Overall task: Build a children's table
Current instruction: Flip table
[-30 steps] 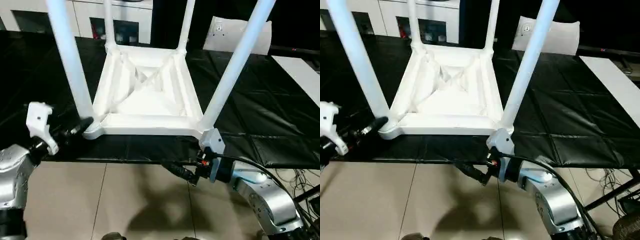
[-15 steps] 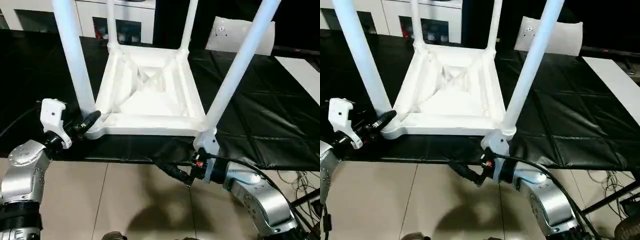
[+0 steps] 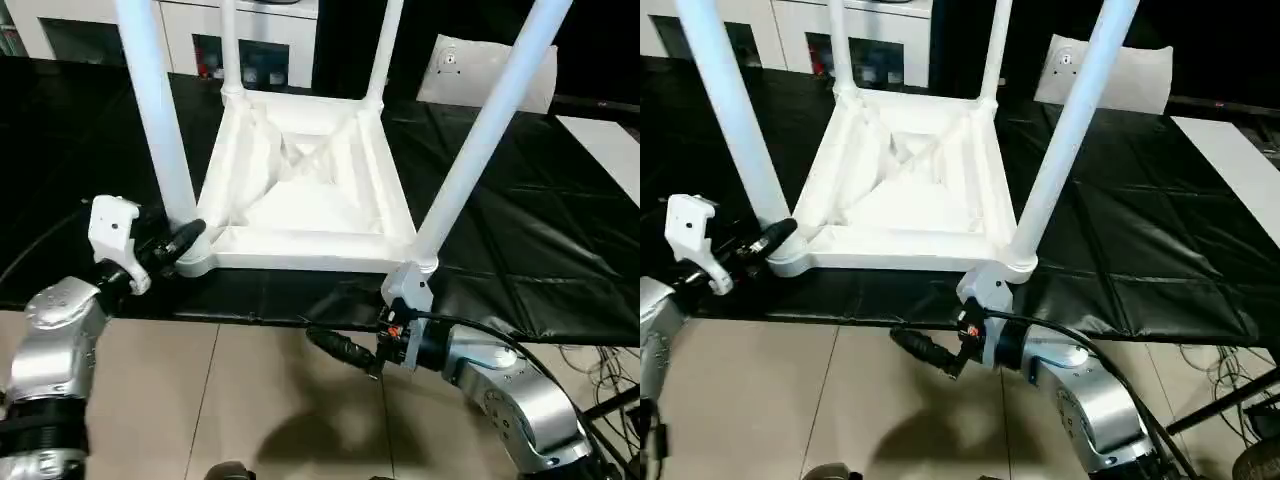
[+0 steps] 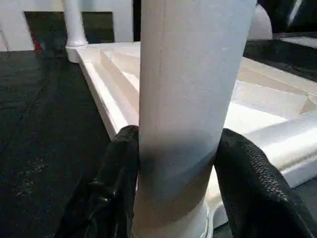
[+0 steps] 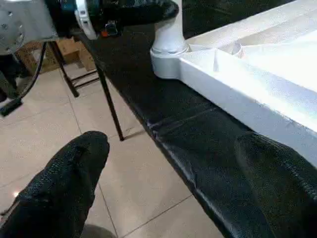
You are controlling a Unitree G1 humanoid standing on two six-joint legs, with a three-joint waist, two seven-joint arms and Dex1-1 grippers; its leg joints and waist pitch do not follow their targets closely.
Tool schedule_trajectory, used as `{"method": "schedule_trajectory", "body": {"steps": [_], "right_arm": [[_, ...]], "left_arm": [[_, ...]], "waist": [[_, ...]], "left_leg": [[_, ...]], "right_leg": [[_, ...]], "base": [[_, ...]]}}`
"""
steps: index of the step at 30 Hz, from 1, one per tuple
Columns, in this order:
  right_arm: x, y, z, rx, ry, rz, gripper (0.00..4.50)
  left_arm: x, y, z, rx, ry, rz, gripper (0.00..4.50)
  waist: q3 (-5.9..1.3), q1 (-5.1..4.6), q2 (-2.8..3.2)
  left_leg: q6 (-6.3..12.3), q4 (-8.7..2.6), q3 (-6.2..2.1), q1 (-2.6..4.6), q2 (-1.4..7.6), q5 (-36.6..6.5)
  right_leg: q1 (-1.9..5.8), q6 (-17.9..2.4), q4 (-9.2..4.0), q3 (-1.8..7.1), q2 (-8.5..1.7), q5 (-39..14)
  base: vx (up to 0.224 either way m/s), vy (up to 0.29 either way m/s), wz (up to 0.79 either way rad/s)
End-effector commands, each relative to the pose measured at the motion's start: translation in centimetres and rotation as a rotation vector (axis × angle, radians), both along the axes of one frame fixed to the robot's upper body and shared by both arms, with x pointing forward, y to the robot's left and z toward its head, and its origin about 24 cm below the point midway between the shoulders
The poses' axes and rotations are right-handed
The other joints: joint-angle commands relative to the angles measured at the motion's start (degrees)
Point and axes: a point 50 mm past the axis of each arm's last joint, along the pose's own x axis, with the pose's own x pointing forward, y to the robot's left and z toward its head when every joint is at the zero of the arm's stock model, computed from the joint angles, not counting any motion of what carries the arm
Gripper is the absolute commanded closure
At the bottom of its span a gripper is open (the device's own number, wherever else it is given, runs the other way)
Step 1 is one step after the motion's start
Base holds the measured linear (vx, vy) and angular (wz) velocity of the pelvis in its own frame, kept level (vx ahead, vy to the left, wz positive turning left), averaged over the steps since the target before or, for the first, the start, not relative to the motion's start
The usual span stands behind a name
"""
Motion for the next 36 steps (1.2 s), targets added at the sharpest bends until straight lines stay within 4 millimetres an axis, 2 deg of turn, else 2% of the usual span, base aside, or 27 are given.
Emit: {"method": "schedule_trajectory", "body": {"steps": [1, 3, 4, 5, 7, 8, 9, 10, 12, 15, 16, 19, 21, 24, 29, 30, 31, 36], "right_arm": [[0.6, -0.3, 0.4, 0.0, -0.007, -0.07, 0.0], [0.9, -0.5, 0.2, 0.006, 0.008, -0.135, 0.0], [1.2, -0.6, 0.0, 0.013, 0.025, -0.19, 0.0], [1.3, -0.6, 0.0, 0.014, 0.027, -0.197, 0.0], [1.5, -0.7, -0.2, 0.023, 0.046, -0.253, 0.0], [1.7, -0.8, -0.3, 0.027, 0.055, -0.279, 0.0], [1.9, -0.8, -0.4, 0.028, 0.061, -0.319, 0.0], [2.3, -1.0, -0.6, 0.034, 0.078, -0.39, 0.0], [2.6, -1.1, -0.8, 0.047, 0.101, -0.455, 0.0], [3.1, -1.4, -0.8, 0.091, 0.142, -0.531, 0.0], [3.2, -1.5, -0.8, 0.107, 0.154, -0.55, 0.0], [3.8, -2.1, -0.5, 0.175, 0.174, -0.614, 0.0], [4.5, -2.4, -0.4, 0.231, 0.197, -0.672, 0.0], [5.4, -2.6, -0.3, 0.292, 0.209, -0.714, 0.0], [7.1, -2.0, 0.2, 0.428, 0.237, -0.735, 0.0], [7.5, -1.8, 0.4, 0.467, 0.242, -0.73, 0.0], [7.8, -1.6, 0.6, 0.49, 0.244, -0.731, 0.0], [9.8, -0.5, 1.2, 0.624, 0.286, -0.716, 0.0]], "left_arm": [[0.3, -1.6, -0.2, -0.093, 0.02, 0.002, 2.52], [0.1, -2.2, -0.2, -0.148, 0.023, 0.027, 2.52], [-0.2, -3.3, -0.4, -0.228, 0.034, 0.045, 2.52], [-0.3, -3.4, -0.4, -0.238, 0.036, 0.046, 2.52], [-0.7, -4.8, -0.6, -0.331, 0.047, 0.057, 2.52], [-1.0, -5.5, -0.7, -0.372, 0.051, 0.053, 2.52], [-1.3, -6.3, -0.8, -0.414, 0.058, 0.044, 2.52], [-1.5, -7.1, -1.1, -0.464, 0.068, 0.064, 2.52], [-1.7, -7.8, -1.4, -0.499, 0.08, 0.075, 2.52], [-1.7, -8.4, -1.4, -0.578, 0.086, 0.118, 2.51], [-1.7, -8.5, -1.3, -0.603, 0.085, 0.135, 2.51], [-1.9, -9.0, -1.4, -0.618, 0.109, 0.149, 2.51], [-2.2, -9.4, -1.6, -0.638, 0.125, 0.148, 2.51], [-2.4, -9.9, -1.7, -0.654, 0.142, 0.137, 2.51], [-2.8, -11.0, -1.7, -0.668, 0.169, 0.078, 2.51], [-2.9, -11.1, -1.7, -0.666, 0.174, 0.07, 2.51], [-2.9, -11.2, -1.7, -0.662, 0.176, 0.067, 2.51], [-3.0, -11.5, -1.6, -0.65, 0.187, 0.039, 2.51]], "waist": [[-3.32, -0.37, 1.73], [-3.23, -0.24, 1.63], [-3.18, -0.24, 1.52], [-3.21, -0.29, 1.45], [-3.25, -0.5, 1.38], [-3.18, -0.64, 1.16], [-3.3, -0.58, 1.14], [-3.33, -0.62, 1.02], [-3.44, -0.62, 0.89], [-3.46, -0.57, 1.08], [-3.48, -0.58, 0.8], [-3.55, -0.76, 0.84], [-3.87, -0.9, 0.93], [-3.92, -1.28, 0.87], [-3.79, -1.46, 0.88], [-3.7, -1.58, 1.09], [-3.7, -1.6, 0.92], [-3.77, -1.62, 1.16]], "left_leg": [[-3.65, -5.67, -1.24, 0.93, 3.61, -17.2], [-3.71, -5.68, -1.31, 0.84, 3.54, -17.7], [-3.69, -5.72, -1.32, 0.76, 3.51, -17.8], [-3.95, -5.72, -1.46, 0.49, 3.66, -17.4], [-3.67, -5.64, -1.36, 0.57, 3.62, -16.9], [-3.35, -5.67, -1.32, 0.25, 3.58, -16.2], [-3.24, -5.56, -1.23, 0.37, 3.55, -15.8], [-2.6, -5.43, -1.13, 0.16, 3.34, -14.4], [-1.84, -5.23, -0.93, 0.06, 3.19, -12.2], [-1.33, -5.18, -0.89, -0.06, 3.12, -10.7], [-1.14, -5.15, -0.88, -0.04, 3.16, -10.4], [-0.88, -5.06, -0.81, -0.12, 3.13, -9.9], [-0.3, -4.77, -0.75, -0.27, 3.09, -7.2], [0.67, -4.5, -0.55, -0.36, 2.91, -5.7], [0.66, -4.53, -0.51, -0.24, 2.98, -7.1], [0.37, -4.6, -0.49, -0.15, 2.98, -8.2], [0.32, -4.58, -0.44, -0.09, 3.01, -8.5], [-0.28, -4.55, -0.43, -0.11, 2.97, -8.4]], "right_leg": [[1.46, -10.8, -3.39, 3.13, -3.75, -12.1], [1.44, -10.7, -3.6, 3.06, -3.75, -13.2], [1.47, -10.4, -3.78, 3.09, -3.79, -14.2], [1.68, -10.7, -3.58, 3.06, -4.03, -14.2], [1.6, -10.4, -3.68, 3.11, -3.81, -14.1], [1.72, -10.4, -3.78, 3.1, -3.79, -14.0], [1.7, -10.3, -3.8, 3.12, -3.81, -13.8], [1.77, -10.1, -3.82, 3.13, -3.68, -13.2], [1.84, -9.8, -3.8, 3.17, -3.54, -12.2], [1.9, -9.5, -3.68, 3.15, -3.46, -11.6], [1.89, -9.2, -3.66, 3.09, -3.49, -11.9], [1.79, -8.4, -3.7, 3.07, -3.28, -11.1], [1.86, -9.0, -3.21, 3.01, -3.21, -7.0], [1.88, -9.7, -2.98, 2.95, -3.06, -4.8], [1.75, -9.3, -3.2, 2.96, -3.12, -7.6], [1.57, -9.3, -3.34, 2.95, -3.06, -9.1], [1.53, -9.3, -3.35, 2.98, -3.05, -9.2], [1.58, -9.4, -3.16, 2.94, -3.02, -8.5]], "base": [[0.0, 0.0, 0.0], [0.0, 0.0, 0.0], [0.0, 0.0, 0.0], [0.0, 0.0, 0.0], [0.0, 0.0, 0.0], [0.0, 0.0, 0.0], [0.0, 0.0, 0.0], [0.0, 0.0, 0.0], [0.0, 0.0, 0.0], [0.0, 0.0, 0.0], [0.0, 0.0, 0.0], [0.0, 0.0, 0.0], [0.0, 0.0, 0.0], [0.0, 0.0, 0.0], [0.0, 0.0, 0.0], [0.0, 0.0, 0.0], [0.0, 0.0, 0.0], [0.0, 0.0, 0.0]]}}
